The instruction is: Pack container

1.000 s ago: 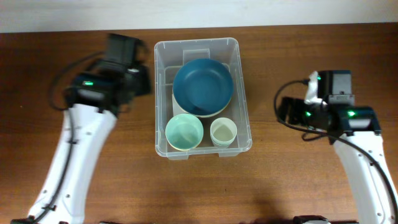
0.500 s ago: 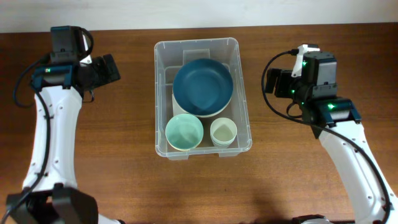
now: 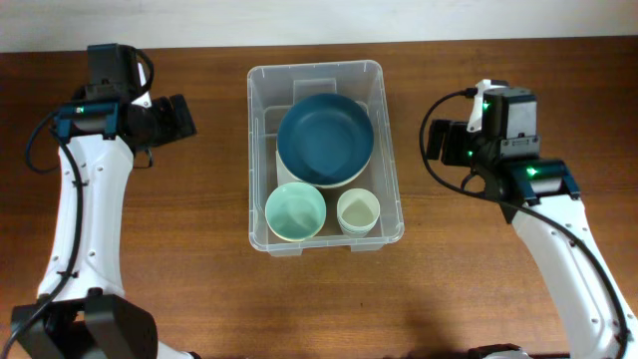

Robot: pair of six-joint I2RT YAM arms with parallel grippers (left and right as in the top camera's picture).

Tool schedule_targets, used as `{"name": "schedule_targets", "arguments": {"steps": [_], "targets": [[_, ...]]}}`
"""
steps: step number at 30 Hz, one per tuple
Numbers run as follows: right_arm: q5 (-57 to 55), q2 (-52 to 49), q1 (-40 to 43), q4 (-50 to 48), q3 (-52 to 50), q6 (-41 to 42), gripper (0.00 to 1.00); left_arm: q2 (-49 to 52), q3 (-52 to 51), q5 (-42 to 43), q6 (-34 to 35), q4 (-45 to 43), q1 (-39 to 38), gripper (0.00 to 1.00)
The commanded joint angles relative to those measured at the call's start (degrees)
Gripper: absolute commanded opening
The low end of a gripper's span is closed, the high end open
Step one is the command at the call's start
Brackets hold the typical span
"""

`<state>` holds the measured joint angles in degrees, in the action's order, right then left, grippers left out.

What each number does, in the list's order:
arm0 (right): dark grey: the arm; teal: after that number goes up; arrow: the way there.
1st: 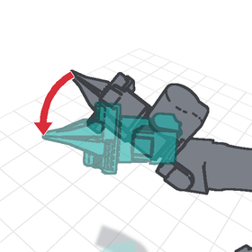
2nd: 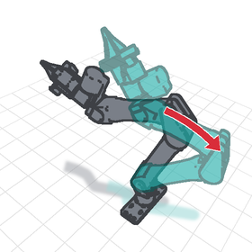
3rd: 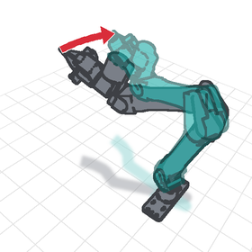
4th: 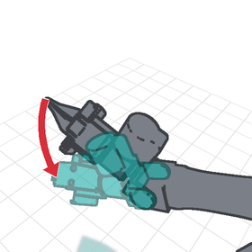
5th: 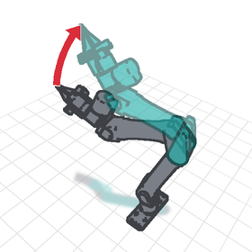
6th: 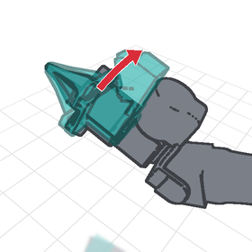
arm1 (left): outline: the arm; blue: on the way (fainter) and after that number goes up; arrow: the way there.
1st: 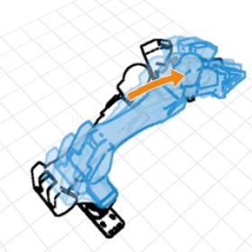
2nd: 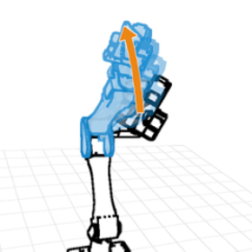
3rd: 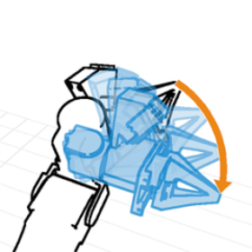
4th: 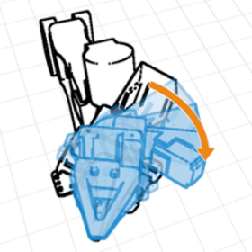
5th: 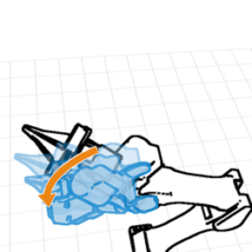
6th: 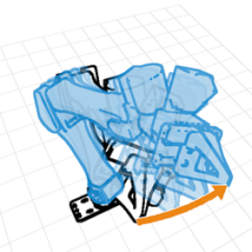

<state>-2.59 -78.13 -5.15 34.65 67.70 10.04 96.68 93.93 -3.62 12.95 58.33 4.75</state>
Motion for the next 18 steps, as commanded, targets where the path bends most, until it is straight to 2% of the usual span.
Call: {"name": "schedule_targets", "arguments": {"steps": [1, 9, 18], "targets": [[-0.9, 4.6, -0.5, 1.6, 0.8, -0.5, 0.99, -4.9, -0.1, 0.2, -1.1, 1.8, 0.5, 1.0], [-0.9, 13.8, -0.5, 5.6, -1.7, -0.5, 0.99, -16.4, -7.5, -0.7, -1.3, 1.3, 0.5, 1.0], [-1.2, 31.7, -0.5, 5.2, -16.5, -0.5, 0.99, -40.0, -30.6, -0.7, -2.3, -10.3, 0.5, 1.0]]}}
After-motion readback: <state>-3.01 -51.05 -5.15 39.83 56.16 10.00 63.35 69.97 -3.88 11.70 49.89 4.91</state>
